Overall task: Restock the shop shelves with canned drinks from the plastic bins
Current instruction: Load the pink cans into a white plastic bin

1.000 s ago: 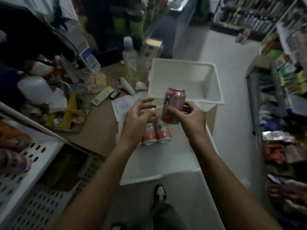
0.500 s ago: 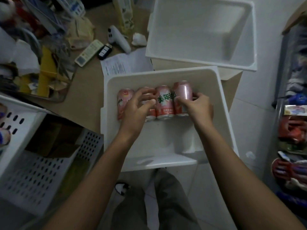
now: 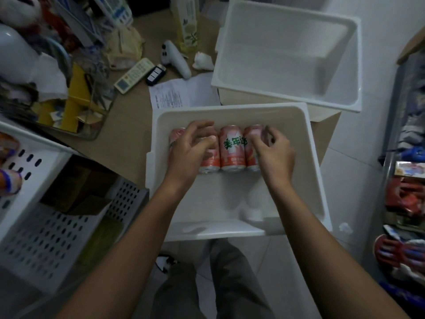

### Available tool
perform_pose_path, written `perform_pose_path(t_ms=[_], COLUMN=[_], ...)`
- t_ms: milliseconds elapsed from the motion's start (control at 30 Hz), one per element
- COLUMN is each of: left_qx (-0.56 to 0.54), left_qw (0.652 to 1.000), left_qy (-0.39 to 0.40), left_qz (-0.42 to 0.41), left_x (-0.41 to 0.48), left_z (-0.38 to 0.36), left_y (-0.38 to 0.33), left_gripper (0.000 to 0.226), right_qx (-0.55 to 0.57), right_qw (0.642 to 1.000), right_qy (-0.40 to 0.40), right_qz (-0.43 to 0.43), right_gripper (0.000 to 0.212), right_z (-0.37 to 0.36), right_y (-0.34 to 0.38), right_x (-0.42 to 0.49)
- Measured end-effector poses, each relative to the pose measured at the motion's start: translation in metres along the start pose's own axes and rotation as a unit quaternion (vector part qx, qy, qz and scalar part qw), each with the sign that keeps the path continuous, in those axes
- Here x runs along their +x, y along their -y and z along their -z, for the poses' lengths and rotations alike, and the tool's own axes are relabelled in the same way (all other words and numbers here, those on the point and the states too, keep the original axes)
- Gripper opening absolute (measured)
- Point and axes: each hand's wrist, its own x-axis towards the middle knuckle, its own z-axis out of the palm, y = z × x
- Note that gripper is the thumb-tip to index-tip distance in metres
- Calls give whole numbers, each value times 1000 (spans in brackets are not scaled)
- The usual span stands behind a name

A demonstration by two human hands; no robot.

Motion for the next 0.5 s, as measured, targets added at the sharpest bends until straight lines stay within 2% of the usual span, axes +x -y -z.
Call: perform_pose_path(t_ms=[67, 200, 367, 500], left_qx=[-2, -3, 3, -5], left_qw=[1000, 996, 978, 949], left_qy=[-9, -62, -155, -251], left_qz=[-18, -66, -141, -189], left_x=[-6, -21, -68, -129], left_z=[15, 62, 148, 219], left_y=[-16, -60, -122, -159], left_gripper=[33, 30, 28, 29], right_qx=[75, 219, 291, 311], right_qw=[996, 964, 908, 845], right_qy=[-5, 92, 193, 293], right_qz=[40, 122, 233, 320], right_gripper=[53, 47, 37, 30], right_z=[-3, -12, -30, -54], right_y=[26, 106, 216, 287], right_x=[-7, -31, -95, -168])
